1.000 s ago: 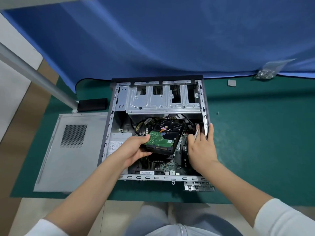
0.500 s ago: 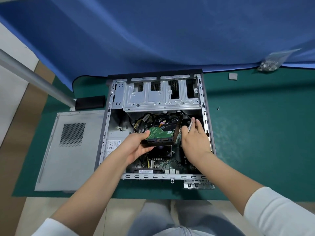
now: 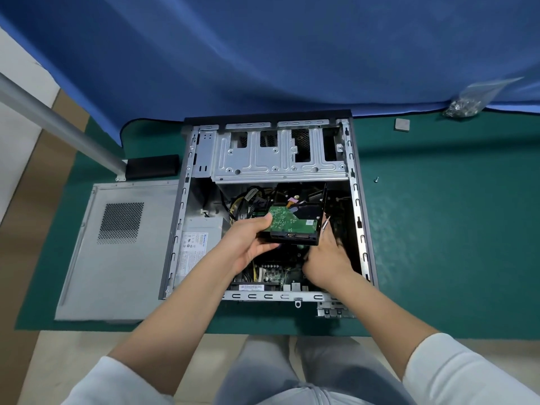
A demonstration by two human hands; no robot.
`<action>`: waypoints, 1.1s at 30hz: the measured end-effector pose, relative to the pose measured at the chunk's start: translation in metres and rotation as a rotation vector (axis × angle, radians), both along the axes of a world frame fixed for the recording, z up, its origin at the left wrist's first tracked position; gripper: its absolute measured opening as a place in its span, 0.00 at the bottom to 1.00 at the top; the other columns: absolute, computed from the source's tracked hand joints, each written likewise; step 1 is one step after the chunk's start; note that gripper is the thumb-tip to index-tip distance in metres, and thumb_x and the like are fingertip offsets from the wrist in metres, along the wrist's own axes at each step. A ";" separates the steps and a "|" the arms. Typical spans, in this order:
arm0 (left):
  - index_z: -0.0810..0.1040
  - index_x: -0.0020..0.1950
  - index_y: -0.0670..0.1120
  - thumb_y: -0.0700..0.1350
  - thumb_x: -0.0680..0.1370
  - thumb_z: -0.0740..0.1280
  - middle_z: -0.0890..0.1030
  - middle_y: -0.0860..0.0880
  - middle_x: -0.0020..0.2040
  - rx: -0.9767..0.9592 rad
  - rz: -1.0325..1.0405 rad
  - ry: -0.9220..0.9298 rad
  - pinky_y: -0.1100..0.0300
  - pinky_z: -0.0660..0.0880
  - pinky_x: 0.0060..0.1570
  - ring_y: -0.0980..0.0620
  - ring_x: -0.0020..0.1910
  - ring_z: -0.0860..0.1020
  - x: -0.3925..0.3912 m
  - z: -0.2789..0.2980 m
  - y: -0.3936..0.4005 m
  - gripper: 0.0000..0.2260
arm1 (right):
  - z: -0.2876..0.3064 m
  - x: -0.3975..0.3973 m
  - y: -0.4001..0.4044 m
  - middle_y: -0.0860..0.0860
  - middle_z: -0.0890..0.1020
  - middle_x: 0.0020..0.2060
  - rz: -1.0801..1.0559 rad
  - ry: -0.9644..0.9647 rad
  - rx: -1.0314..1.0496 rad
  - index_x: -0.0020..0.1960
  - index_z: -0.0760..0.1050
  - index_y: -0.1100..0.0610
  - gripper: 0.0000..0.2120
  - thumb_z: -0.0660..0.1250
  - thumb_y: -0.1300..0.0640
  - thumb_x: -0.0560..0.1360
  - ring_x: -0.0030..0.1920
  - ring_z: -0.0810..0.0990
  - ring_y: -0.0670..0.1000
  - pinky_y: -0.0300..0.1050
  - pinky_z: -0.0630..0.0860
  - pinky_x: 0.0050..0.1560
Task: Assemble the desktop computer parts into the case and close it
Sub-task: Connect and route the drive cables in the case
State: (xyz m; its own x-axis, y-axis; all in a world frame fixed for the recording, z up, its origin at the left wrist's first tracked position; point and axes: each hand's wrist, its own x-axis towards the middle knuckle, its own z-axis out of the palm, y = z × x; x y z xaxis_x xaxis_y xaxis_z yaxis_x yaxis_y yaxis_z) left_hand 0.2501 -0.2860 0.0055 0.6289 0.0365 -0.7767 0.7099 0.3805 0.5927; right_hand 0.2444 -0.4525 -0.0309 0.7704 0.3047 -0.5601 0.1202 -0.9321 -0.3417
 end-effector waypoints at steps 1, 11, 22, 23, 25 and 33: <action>0.78 0.50 0.38 0.41 0.78 0.66 0.85 0.45 0.40 -0.003 0.004 -0.005 0.60 0.80 0.36 0.50 0.39 0.84 0.001 -0.001 -0.003 0.06 | 0.000 0.001 0.002 0.53 0.36 0.75 -0.037 0.020 0.049 0.78 0.44 0.49 0.39 0.61 0.58 0.74 0.76 0.45 0.56 0.57 0.54 0.74; 0.79 0.56 0.43 0.42 0.79 0.66 0.85 0.48 0.44 -0.009 -0.015 -0.070 0.60 0.81 0.38 0.52 0.42 0.83 0.012 -0.010 -0.031 0.07 | -0.003 0.006 -0.002 0.51 0.79 0.43 -0.234 0.247 0.192 0.42 0.75 0.49 0.10 0.64 0.43 0.74 0.51 0.78 0.56 0.45 0.73 0.51; 0.73 0.67 0.41 0.41 0.80 0.64 0.80 0.43 0.59 -0.003 0.072 -0.062 0.54 0.79 0.51 0.46 0.56 0.80 0.026 -0.017 -0.053 0.16 | -0.004 0.003 -0.002 0.53 0.72 0.57 -0.319 0.266 0.246 0.61 0.57 0.53 0.26 0.68 0.47 0.72 0.57 0.75 0.55 0.55 0.74 0.58; 0.73 0.67 0.41 0.41 0.80 0.64 0.80 0.43 0.59 -0.009 0.082 -0.065 0.55 0.79 0.51 0.47 0.54 0.81 0.027 -0.017 -0.055 0.16 | -0.006 0.003 -0.003 0.53 0.72 0.55 -0.323 0.260 0.263 0.58 0.57 0.51 0.24 0.68 0.48 0.72 0.56 0.75 0.55 0.55 0.75 0.56; 0.73 0.67 0.42 0.41 0.80 0.64 0.80 0.43 0.59 -0.020 0.108 -0.067 0.54 0.79 0.51 0.47 0.52 0.81 0.029 -0.016 -0.057 0.16 | -0.007 0.003 -0.003 0.52 0.72 0.53 -0.325 0.244 0.281 0.54 0.56 0.51 0.22 0.69 0.49 0.72 0.53 0.75 0.54 0.54 0.75 0.53; 0.65 0.73 0.41 0.40 0.79 0.65 0.70 0.39 0.70 -0.080 0.187 0.002 0.48 0.78 0.54 0.38 0.67 0.70 0.056 -0.015 -0.063 0.22 | -0.002 0.003 -0.003 0.53 0.69 0.57 -0.337 0.233 0.324 0.67 0.53 0.52 0.32 0.69 0.51 0.72 0.55 0.74 0.54 0.56 0.74 0.56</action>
State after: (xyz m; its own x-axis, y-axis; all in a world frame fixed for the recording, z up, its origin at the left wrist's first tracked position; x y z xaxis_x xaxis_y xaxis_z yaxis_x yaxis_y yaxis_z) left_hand 0.3063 -0.3491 -0.0093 0.6155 0.0902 -0.7829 0.6236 0.5517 0.5538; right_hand 0.2469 -0.4555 -0.0333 0.7220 0.2478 -0.6460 -0.2814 -0.7477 -0.6014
